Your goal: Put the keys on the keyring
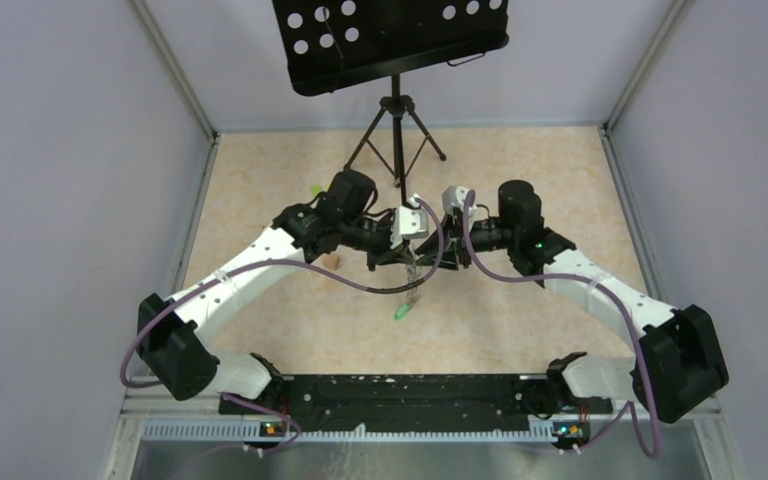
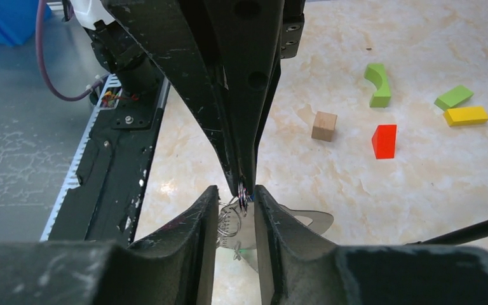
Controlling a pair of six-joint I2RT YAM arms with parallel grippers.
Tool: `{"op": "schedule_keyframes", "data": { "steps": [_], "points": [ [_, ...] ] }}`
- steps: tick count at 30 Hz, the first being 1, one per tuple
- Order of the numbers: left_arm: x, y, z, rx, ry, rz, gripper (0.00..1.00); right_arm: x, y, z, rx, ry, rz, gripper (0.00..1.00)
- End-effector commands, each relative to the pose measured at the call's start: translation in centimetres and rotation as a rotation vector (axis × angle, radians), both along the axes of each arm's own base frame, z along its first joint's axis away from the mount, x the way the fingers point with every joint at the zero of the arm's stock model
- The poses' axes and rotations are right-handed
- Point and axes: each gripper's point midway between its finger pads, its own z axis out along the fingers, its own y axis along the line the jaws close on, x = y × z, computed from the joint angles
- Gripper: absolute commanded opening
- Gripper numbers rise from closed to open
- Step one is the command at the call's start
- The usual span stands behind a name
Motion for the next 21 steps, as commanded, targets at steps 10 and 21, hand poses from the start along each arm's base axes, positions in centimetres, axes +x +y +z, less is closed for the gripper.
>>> {"op": "schedule_keyframes", "data": {
  "steps": [10, 21],
  "points": [
    [-0.17, -0.7, 1.53, -0.043, -0.01, -0.017, 0.0, 0.47, 1.02, 1.57, 0.029, -0.05, 0.02, 0.18],
    [-0.36, -0.73, 1.12, -0.04, 0.0, -0.024, 0.0, 0.47, 0.98, 1.89, 0.032, -0.056, 0.015, 0.17]
  ]
}}
